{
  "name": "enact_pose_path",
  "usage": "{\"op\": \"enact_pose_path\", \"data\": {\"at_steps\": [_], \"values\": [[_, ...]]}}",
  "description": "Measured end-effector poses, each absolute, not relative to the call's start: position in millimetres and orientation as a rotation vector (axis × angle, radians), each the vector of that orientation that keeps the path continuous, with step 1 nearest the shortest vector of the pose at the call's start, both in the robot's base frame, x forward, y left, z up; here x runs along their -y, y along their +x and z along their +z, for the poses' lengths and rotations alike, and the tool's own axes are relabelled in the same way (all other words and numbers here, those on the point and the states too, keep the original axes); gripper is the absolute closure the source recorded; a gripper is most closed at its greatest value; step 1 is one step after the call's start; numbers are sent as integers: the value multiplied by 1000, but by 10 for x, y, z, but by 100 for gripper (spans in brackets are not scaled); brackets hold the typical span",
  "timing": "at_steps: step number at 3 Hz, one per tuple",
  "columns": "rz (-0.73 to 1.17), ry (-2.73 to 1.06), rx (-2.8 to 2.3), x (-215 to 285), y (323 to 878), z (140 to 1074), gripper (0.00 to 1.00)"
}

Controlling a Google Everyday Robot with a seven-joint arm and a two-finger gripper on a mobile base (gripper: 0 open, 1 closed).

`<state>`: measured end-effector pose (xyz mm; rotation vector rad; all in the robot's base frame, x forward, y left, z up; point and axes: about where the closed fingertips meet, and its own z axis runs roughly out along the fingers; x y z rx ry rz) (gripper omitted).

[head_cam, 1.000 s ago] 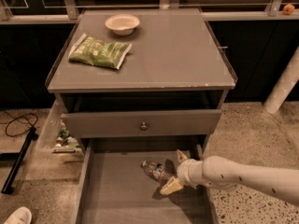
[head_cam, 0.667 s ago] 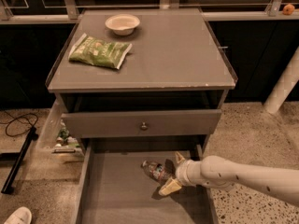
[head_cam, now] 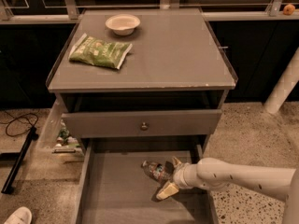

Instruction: Pick water bottle from middle drawer and place on counter

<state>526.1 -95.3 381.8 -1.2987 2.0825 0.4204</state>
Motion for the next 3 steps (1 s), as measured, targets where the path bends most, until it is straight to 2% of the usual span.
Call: {"op": "enact_pose_path", "data": {"at_steps": [1, 3], "values": [[420, -1299, -2082, 953, 5261, 3818, 19], [421, -1299, -2082, 952, 5260, 3818, 66]]}}
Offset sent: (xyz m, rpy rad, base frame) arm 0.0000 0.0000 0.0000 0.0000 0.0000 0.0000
